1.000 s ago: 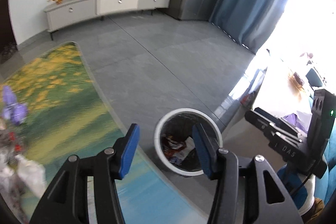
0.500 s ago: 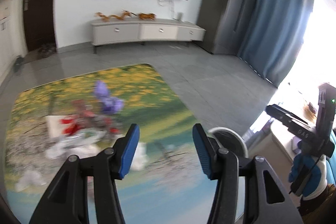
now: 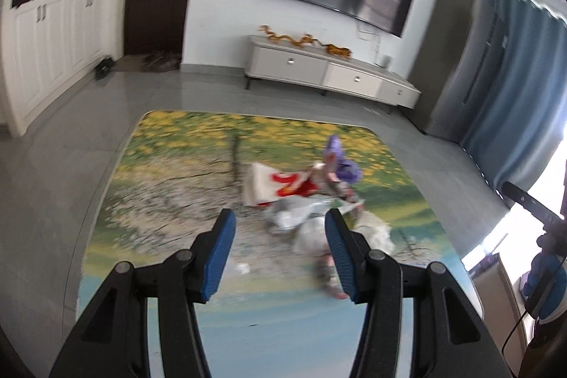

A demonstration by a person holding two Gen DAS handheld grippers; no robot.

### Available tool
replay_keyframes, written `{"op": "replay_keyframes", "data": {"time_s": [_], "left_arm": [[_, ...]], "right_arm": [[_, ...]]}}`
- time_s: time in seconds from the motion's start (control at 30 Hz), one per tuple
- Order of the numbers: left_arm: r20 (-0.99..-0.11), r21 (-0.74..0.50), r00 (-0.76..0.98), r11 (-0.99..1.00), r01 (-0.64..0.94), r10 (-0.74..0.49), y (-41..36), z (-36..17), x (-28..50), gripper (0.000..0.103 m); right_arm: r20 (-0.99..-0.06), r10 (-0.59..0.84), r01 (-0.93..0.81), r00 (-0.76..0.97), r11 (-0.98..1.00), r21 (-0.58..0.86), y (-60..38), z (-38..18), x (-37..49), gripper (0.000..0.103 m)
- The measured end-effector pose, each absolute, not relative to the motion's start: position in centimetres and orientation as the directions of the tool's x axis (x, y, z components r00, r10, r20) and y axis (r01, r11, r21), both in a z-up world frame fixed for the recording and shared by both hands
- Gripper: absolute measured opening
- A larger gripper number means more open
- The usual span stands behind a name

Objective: Collect trash
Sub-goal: 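Move both open tools back over the table, then grasp the clear plastic bag with the left tool while the right tool grasps the white tissue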

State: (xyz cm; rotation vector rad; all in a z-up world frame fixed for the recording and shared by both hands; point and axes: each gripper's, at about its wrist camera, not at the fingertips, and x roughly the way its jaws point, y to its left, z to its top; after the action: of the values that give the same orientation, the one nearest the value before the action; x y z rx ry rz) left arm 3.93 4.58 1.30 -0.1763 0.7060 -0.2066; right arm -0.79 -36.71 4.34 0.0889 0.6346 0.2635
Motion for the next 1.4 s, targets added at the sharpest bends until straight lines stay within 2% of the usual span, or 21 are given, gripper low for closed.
{"op": "replay_keyframes", "data": {"time_s": [0.37,0.63,0.87,1.23,1.4], "left_arm": [[-0.680,-0.243,0.710,0.970,0.019,-0.184,9.6,-3.7,4.0,0.051],[-0.702,-0.227,0.687,0.973,0.034,-0.188,10.3,-5.6,4.3,0.052],[-0.742,-0.173,0.653,0.984,0.037,-0.155,9.8,-7.6,5.8,0.053],[-0.762,-0.182,0.630,0.983,0.016,-0.151,10.6,-9.1,7.0,0.053],[-0.753,-0.264,0.621,0.964,0.014,-0.215,10.9,-9.2,7.7,0.053]], "right_arm": [[-0.704,0.376,-0.365,0.602,0.914,0.176,-30.2,-2.4,3.1,0.047],[-0.777,0.392,-0.440,0.492,0.882,0.167,-26.7,-7.3,6.2,0.047],[-0.803,0.380,-0.468,0.459,0.872,0.145,-25.6,-9.1,7.6,0.047],[-0.820,0.362,-0.509,0.443,0.855,0.102,-24.3,-10.1,8.5,0.047],[-0.821,0.352,-0.523,0.449,0.849,0.078,-23.8,-10.3,8.4,0.038]]}}
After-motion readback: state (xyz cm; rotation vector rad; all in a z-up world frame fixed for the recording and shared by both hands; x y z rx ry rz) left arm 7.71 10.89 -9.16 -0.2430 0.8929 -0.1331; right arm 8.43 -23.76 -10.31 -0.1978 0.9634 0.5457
